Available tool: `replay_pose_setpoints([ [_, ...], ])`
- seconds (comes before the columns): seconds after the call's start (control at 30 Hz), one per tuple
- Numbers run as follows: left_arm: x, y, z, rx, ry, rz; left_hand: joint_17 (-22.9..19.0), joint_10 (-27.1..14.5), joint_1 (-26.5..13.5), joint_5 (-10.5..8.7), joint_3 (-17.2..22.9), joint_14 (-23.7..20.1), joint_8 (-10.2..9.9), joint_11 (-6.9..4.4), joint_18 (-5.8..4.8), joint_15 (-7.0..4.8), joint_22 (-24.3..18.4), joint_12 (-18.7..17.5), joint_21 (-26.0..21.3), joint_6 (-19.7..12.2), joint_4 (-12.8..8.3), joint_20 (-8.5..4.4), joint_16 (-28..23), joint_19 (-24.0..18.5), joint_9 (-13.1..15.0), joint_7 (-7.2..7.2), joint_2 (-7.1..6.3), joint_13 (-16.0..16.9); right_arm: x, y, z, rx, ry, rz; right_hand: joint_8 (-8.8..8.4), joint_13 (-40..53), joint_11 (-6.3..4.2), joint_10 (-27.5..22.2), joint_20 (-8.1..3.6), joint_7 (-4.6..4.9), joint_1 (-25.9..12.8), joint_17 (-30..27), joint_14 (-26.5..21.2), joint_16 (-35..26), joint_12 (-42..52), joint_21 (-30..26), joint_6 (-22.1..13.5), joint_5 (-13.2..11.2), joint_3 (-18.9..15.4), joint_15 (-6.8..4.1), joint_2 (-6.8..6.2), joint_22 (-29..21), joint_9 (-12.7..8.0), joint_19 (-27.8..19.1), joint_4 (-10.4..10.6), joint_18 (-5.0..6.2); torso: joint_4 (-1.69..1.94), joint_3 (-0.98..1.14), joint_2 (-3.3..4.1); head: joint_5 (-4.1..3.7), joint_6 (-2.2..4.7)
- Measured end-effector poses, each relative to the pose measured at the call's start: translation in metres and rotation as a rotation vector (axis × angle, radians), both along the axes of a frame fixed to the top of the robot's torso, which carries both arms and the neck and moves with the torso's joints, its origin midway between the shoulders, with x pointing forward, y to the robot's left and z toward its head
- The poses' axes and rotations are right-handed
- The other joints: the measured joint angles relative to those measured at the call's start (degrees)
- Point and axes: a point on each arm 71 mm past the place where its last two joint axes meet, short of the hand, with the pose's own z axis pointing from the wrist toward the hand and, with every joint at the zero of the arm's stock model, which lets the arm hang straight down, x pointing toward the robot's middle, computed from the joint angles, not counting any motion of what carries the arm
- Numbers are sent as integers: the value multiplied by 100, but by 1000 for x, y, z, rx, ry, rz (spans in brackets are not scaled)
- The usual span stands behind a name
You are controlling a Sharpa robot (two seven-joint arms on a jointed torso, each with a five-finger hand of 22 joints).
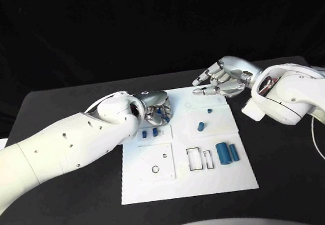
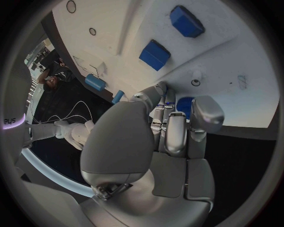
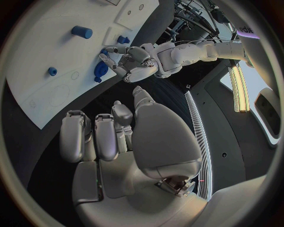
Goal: Assemble the parts on the task board
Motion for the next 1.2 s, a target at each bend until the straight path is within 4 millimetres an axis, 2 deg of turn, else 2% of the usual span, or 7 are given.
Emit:
replay_pose_setpoints([
  [0.27,-4,14,17,-68,-22,24,11,-31,-69,0,106,0,-56,31,0,0,26,-61,32,-20,-59,0,27,0,-17,20,-54,2,0,-1,0,-1,0,-2,0,0,0,0,0,0,0,0,0,0,0,0,0,0,0,0,0,0,0,0,0,0,5,-1,-1,-33,15],
  [0.47,-4,31,28,-94,-22,56,9,-31,-132,0,160,0,-61,31,0,0,43,-89,32,-20,-83,0,27,0,-21,20,-55,5,0,-2,0,-2,0,-4,0,0,0,0,0,0,0,0,0,0,0,0,0,0,0,0,0,0,-1,0,0,0,14,3,-5,-29,19],
  [0.7,0,46,26,-89,2,100,-17,-11,-201,25,167,0,-81,51,-1,0,48,-128,32,0,-90,1,27,0,-23,39,-79,10,1,-1,-1,-2,1,-3,0,0,0,0,0,0,0,0,0,0,0,0,0,0,0,0,0,0,4,0,0,0,19,3,-3,12,17],
  [0.93,2,53,21,-68,38,126,-34,-10,-229,34,183,0,-111,51,0,0,55,-144,32,0,-106,1,27,0,-22,39,-108,10,1,-1,-1,-2,2,-2,0,0,0,0,0,0,0,0,0,0,0,0,0,0,0,0,0,0,4,0,0,0,11,-6,1,26,12],
  [1.2,3,60,17,-41,69,145,-48,-10,-229,34,183,0,-111,51,0,0,55,-155,32,0,-106,1,27,0,-22,39,-108,10,1,-1,-2,-2,3,-2,0,0,0,0,0,0,0,0,0,0,0,0,0,0,0,0,0,0,3,0,0,0,10,-5,2,36,8],
])
